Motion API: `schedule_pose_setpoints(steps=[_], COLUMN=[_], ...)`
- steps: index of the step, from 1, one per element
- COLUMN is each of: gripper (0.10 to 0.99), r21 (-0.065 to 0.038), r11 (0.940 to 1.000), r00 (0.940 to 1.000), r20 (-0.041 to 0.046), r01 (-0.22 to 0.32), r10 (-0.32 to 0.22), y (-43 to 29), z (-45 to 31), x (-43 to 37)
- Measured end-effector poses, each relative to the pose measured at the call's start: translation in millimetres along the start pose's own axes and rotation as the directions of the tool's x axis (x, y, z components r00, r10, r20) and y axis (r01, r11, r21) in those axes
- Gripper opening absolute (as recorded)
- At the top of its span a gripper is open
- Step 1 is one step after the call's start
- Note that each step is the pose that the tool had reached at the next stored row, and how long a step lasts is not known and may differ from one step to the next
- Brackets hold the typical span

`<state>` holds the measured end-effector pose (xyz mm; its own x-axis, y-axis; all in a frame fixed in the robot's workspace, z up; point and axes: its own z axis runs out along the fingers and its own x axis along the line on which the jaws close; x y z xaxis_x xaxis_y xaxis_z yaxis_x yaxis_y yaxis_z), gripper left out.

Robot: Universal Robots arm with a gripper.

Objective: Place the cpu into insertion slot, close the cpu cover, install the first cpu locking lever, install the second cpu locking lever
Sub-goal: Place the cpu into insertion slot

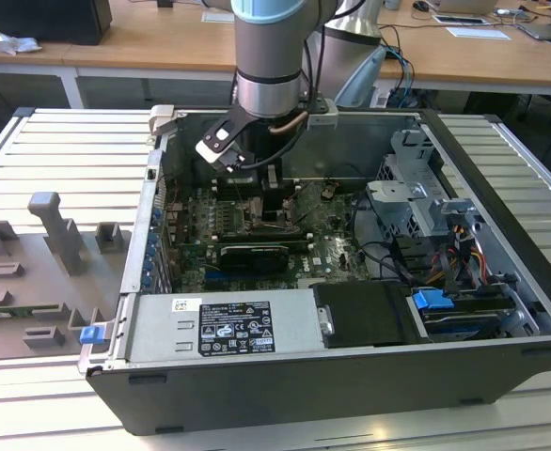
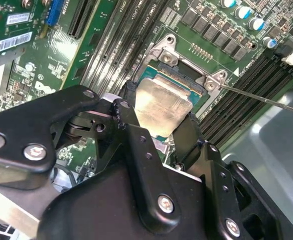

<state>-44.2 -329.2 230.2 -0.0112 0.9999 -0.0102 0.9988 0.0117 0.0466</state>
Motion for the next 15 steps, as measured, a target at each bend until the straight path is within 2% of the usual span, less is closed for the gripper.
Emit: schedule_pose_setpoints(steps=[2,11,15], gripper=[0.541,0.541,0.541], r21=[0.000,0.005,0.005], r11=[0.9998,0.9998,0.9997], r00=[0.9998,0.9998,0.9998], r20=[0.0012,0.0011,0.0013], r01=[-0.022,-0.022,-0.022], r10=[0.022,0.022,0.022], y=[-0.2,2.4,2.4], z=[1.9,15.3,16.4], x=[1.2,13.2,13.3])
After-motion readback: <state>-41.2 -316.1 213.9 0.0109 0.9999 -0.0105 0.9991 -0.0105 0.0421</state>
